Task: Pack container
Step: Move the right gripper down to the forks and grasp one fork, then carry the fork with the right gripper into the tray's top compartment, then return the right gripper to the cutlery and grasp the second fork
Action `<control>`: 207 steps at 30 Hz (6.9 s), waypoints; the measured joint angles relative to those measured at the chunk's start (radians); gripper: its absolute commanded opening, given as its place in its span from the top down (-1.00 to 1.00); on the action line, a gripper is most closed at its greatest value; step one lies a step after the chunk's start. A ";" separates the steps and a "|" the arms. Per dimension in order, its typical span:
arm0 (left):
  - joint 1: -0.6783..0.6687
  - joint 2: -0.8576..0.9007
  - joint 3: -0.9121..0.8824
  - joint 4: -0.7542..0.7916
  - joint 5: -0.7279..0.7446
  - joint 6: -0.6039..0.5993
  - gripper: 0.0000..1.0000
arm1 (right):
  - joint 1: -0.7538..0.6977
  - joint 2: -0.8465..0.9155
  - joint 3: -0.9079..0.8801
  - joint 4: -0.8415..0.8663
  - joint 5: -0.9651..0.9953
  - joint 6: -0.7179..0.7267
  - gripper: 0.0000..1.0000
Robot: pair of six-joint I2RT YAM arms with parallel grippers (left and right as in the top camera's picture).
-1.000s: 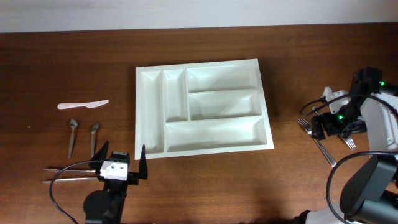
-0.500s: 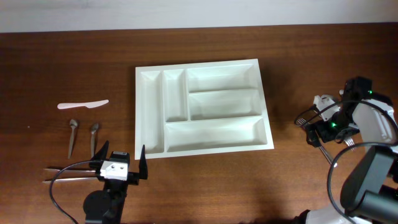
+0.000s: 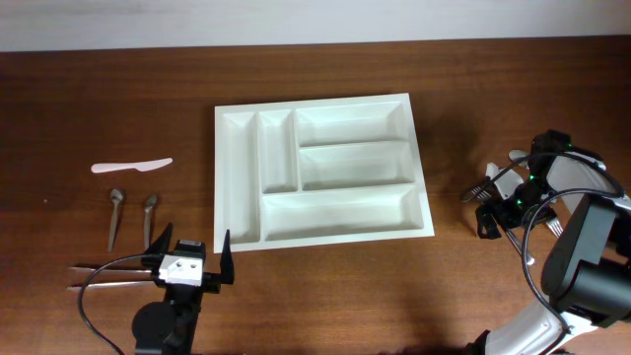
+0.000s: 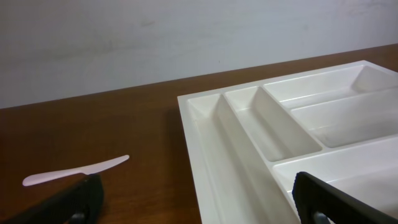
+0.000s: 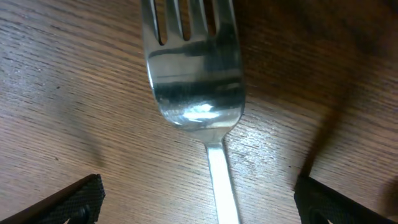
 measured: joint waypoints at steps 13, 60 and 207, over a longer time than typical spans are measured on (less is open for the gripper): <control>0.000 0.000 0.000 0.000 0.000 0.000 -0.98 | 0.000 0.013 0.008 0.041 0.046 0.004 -0.43; 0.000 0.000 0.000 0.000 0.000 0.000 -0.98 | 0.274 0.076 0.792 -0.203 -0.148 0.858 0.92; 0.000 0.000 0.000 0.000 0.000 0.000 -0.98 | -0.049 0.139 0.204 0.077 0.037 -0.344 0.92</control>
